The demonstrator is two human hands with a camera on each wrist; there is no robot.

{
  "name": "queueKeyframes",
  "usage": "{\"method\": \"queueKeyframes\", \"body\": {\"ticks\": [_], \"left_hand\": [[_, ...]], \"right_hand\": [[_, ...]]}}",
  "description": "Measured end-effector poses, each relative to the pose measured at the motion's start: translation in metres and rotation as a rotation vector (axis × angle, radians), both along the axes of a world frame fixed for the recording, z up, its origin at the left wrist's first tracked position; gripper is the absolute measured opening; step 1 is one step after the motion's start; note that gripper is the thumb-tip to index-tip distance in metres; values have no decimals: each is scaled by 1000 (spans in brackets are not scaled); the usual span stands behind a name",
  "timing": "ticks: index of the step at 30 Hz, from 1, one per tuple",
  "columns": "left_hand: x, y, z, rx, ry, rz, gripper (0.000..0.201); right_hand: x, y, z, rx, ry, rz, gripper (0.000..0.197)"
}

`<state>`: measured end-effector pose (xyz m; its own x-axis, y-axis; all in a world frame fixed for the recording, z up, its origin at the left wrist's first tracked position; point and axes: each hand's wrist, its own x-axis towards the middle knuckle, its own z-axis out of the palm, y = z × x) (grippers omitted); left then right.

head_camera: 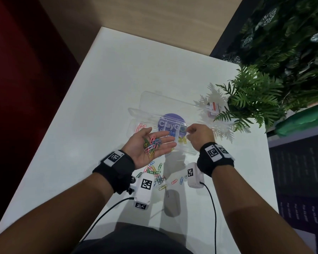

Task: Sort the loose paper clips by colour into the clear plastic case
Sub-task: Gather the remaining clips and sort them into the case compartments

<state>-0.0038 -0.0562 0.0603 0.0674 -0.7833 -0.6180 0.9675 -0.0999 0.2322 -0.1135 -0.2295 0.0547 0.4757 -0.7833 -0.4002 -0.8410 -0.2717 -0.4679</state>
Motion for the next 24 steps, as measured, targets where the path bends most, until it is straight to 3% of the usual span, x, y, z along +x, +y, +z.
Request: {"method": "queueKeyframes", "body": {"ticks": [4,7,9,12,19,22,24], "left_hand": [[0,-1,2,-13,5,16,47],[-2,-3,4,-41,12,30,47],[-4,-5,6,-54,15,42,53],[-4,-5,5,-13,-18,19,53],[-4,2,11,7,5,35,51],[-7,3,15,7,47,91,46],[-11,3,17,-16,63,117,47]], "right_hand": [[2,13,31,-106,-156,92,9],[4,46,62,23,-325,241,15],[3,71,71,66,-315,469,17],[1,94,64,-54,-204,751,11],[0,103,57,-154,-206,784,16],[-5,103,60,-106,-355,645,11],[-7,101,64,-12,-482,437,8]]}}
